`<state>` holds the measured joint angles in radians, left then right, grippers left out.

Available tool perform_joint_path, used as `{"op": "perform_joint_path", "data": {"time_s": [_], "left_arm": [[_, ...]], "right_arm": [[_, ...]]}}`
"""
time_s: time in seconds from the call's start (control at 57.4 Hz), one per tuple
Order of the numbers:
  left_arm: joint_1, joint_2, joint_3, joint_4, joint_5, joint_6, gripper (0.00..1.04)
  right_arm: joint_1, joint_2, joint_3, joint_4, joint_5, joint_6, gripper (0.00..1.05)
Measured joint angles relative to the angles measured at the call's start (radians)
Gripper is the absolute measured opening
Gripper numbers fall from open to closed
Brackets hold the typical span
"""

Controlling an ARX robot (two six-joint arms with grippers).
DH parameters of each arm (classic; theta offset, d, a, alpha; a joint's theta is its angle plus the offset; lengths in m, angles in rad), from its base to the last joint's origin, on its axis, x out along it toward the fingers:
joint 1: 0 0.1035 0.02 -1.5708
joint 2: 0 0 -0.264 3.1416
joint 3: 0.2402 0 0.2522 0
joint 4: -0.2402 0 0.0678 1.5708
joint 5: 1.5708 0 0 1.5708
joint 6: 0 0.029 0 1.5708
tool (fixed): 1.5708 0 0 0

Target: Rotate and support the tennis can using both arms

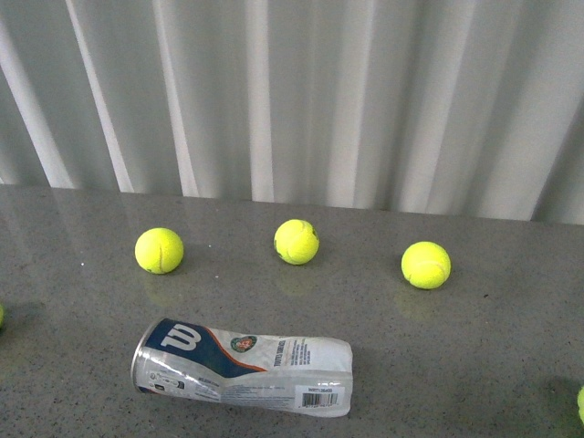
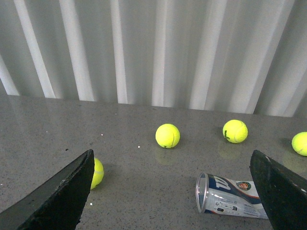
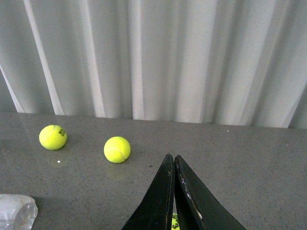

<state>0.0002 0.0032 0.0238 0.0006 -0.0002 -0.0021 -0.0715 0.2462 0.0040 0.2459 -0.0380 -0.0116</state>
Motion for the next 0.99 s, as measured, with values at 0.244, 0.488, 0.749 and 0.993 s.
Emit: {"op": "perform_joint_path", "data": {"time_s": [0.244,0.488,0.749,0.993], "left_arm": [[0.000,0.000,0.000,0.000,0.000,0.000,0.98],[0.000,-0.001,0.000,0.000,0.000,0.000,0.98],[0.000,-0.001,0.000,0.000,0.000,0.000,0.98],[0.002,0.008,0.004,-0.012,0.011,-0.014,0.98]], "right_arm": [[0.068,-0.081,0.000,-0.079,0.037,0.001,0.03],[0.068,-0.241,0.001,-0.245,0.037,0.001,0.03],[0.068,-0.241,0.001,-0.245,0.037,0.001,0.11],[0.068,-0.241,0.001,-0.245,0.037,0.001,0.55]]}}
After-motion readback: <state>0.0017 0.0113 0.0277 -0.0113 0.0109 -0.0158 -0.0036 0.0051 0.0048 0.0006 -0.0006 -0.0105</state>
